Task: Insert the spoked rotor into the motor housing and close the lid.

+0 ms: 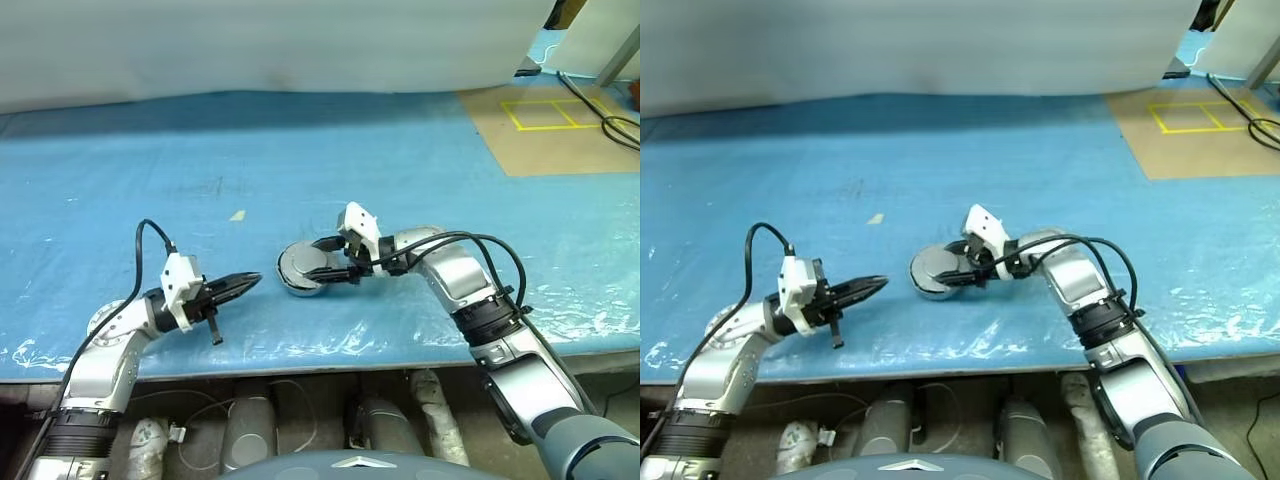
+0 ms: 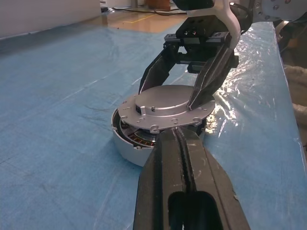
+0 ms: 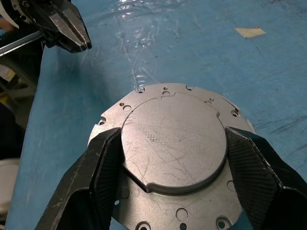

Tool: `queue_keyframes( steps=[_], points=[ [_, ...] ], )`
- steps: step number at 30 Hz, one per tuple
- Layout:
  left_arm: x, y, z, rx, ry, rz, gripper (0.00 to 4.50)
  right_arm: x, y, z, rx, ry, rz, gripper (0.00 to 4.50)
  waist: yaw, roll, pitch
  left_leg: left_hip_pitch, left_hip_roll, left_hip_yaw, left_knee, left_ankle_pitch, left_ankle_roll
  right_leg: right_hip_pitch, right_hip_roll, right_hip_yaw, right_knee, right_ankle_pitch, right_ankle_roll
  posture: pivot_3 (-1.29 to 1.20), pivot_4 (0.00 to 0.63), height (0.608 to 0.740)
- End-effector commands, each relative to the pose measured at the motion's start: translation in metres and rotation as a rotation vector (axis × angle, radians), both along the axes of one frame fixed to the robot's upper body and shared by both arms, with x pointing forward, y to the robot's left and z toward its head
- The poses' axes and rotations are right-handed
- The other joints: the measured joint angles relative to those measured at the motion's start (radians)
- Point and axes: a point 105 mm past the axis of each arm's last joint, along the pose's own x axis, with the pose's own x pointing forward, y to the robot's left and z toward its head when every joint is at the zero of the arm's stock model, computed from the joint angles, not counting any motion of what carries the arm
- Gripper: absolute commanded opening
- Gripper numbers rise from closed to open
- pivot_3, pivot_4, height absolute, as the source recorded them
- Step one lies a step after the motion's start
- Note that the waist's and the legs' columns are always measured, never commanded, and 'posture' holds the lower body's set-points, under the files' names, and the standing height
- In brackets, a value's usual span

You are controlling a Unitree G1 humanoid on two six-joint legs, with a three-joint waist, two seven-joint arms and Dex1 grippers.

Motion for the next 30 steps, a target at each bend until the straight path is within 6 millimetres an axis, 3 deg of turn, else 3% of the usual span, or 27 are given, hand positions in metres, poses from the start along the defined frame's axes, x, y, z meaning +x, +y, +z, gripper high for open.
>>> queue_keyframes(
  steps=[1, 14, 20, 25, 30],
  points=[
    [0.0, -0.004, 0.006, -0.001, -0.028, -0.017, 0.0, 0.001, 0.01, 0.026, 0.053, -0.062, 0.022, 2.95, 0.0, 0.0, 0.0, 0.0, 0.0, 0.0, 0.0, 0.0, 0.0, 0.0, 0.0, 0.0, 0.001, 0.0, 0.0, 0.0, 0.15, 0.74],
    [0.007, -0.001, -0.001, 0.002, -0.018, -0.028, 0.0, 0.012, 0.024, 0.007, 0.013, -0.075, -0.027, 2.95, -0.003, 0.0, 0.0, 0.0, 0.0, 0.0, 0.002, 0.0, 0.0, -0.001, 0.0, 0.001, 0.002, 0.0, 0.0, 0.0, 0.15, 0.74],
    [0.005, -0.001, -0.003, 0.006, -0.015, -0.03, 0.0, 0.02, 0.009, -0.003, -0.021, -0.07, -0.063, 2.95, -0.001, 0.0, 0.0, 0.001, 0.0, 0.0, 0.002, 0.0, 0.0, 0.0, 0.0, 0.001, 0.002, 0.0, 0.0, 0.0, 0.15, 0.74],
    [0.004, 0.0, -0.003, 0.009, -0.011, -0.031, 0.0, 0.015, 0.009, 0.011, 0.008, -0.078, -0.01, 2.95, -0.001, 0.0, 0.0, 0.001, 0.0, 0.0, 0.003, 0.0, 0.0, 0.0, 0.0, 0.001, 0.003, 0.0, 0.0, 0.0, 0.15, 0.74],
    [0.007, -0.002, -0.003, 0.01, -0.015, -0.034, 0.0, 0.013, 0.01, 0.007, -0.037, -0.106, 0.028, 2.95, 0.0, 0.0, 0.0, 0.0, 0.0, 0.0, 0.003, 0.0, 0.0, 0.0, 0.0, 0.001, 0.003, 0.0, 0.0, 0.0, 0.15, 0.74]
  ],
)
